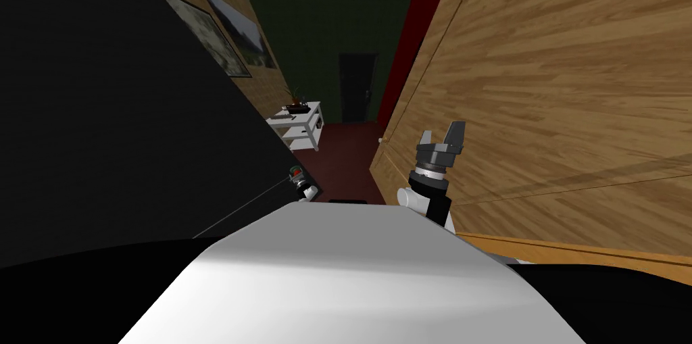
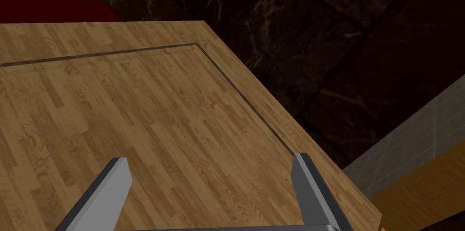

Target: Push the door open

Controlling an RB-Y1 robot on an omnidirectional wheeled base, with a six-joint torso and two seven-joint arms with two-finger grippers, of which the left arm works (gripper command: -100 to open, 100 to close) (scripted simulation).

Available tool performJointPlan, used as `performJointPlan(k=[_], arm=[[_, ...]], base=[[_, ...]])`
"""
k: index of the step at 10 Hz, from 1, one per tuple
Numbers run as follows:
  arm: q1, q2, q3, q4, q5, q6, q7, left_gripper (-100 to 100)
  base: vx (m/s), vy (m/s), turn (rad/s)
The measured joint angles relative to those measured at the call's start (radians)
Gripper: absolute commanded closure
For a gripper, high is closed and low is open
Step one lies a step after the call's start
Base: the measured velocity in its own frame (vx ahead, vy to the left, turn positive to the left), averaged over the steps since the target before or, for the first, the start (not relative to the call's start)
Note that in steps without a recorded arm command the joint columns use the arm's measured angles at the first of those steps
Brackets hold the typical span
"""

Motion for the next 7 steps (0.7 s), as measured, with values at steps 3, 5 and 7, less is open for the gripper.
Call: performJointPlan(k=[3, 5, 7], arm=[[0.003, -0.01, 0.014, 0.009, 0.004, 0.0, 0.007, 100], [0.004, -0.011, 0.025, -0.005, 0.008, 0.007, 0.006, 100], [0.028, -0.026, 0.031, -0.047, 0.01, 0.024, -0.003, 100]], base=[[0.195, 0.037, 0.12], [0.146, 0.032, 0.073], [0.153, 0.012, 0.076]])
